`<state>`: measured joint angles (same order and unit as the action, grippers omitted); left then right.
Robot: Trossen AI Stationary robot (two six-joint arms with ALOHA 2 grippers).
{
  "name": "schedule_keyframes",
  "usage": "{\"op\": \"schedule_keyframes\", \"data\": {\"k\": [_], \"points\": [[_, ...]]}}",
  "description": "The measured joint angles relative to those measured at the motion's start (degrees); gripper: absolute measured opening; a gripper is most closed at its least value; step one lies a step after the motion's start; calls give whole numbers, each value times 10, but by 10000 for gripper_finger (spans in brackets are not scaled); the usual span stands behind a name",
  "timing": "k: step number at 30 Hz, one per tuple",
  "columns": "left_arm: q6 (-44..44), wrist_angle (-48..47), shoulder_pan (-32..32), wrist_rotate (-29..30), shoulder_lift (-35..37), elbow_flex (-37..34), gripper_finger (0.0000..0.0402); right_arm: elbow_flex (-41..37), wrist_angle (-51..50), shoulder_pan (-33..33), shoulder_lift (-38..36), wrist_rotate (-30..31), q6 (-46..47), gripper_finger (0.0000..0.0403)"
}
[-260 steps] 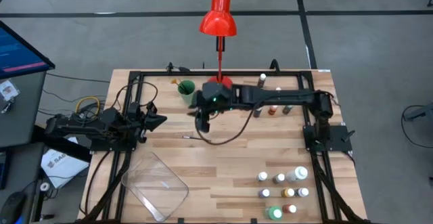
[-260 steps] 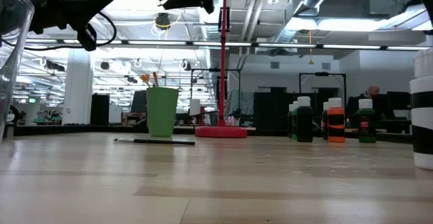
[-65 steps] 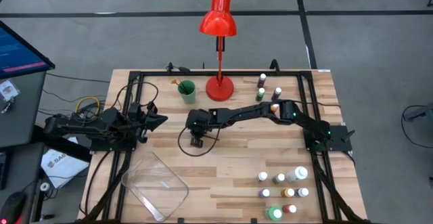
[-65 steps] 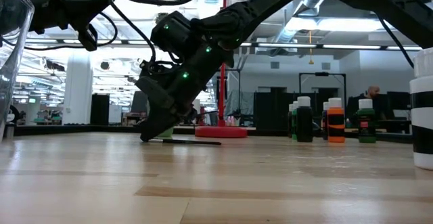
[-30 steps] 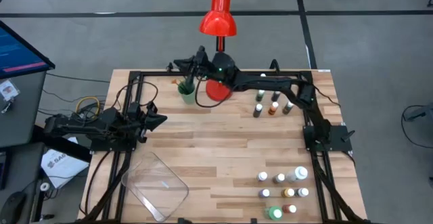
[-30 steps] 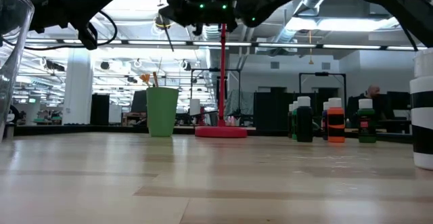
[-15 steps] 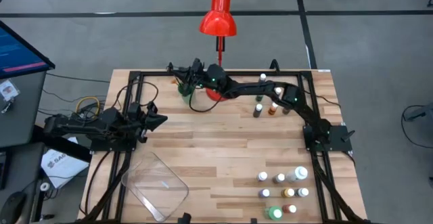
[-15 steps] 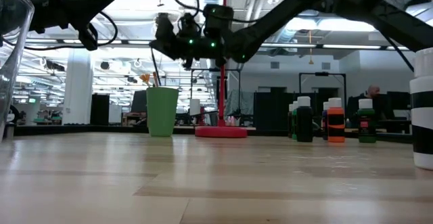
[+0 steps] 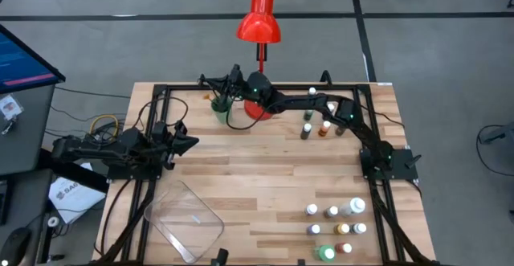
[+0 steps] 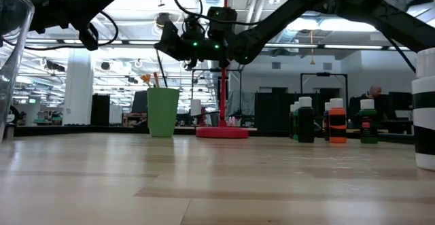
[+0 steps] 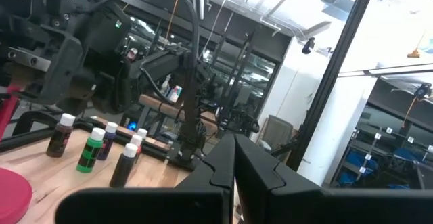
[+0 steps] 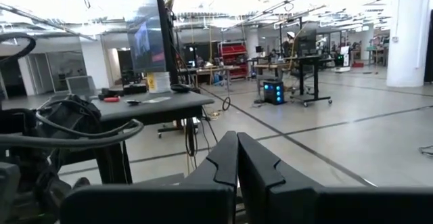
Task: Pick & Place Paint Supplies
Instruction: Put the silver paint brush into the green cup, then put the big white coloring bottle into the transparent bin
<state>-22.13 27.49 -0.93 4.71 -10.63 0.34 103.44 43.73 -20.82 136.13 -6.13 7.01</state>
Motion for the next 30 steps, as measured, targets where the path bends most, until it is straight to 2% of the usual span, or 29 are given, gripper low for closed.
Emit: {"op": "schedule_keyframes", "data": {"k": [7,13,24,30], "points": [[0,0,0,0,0,0,1,0,-28,1,0,-1,-42,0],[0,0,0,1,0,0,1,0,-35,-1,0,-1,-42,6],[0,0,0,2,0,0,1,0,-36,2,-3,0,-44,69],[0,0,0,2,0,0,1,0,-72,7,-60,0,-53,102]]}}
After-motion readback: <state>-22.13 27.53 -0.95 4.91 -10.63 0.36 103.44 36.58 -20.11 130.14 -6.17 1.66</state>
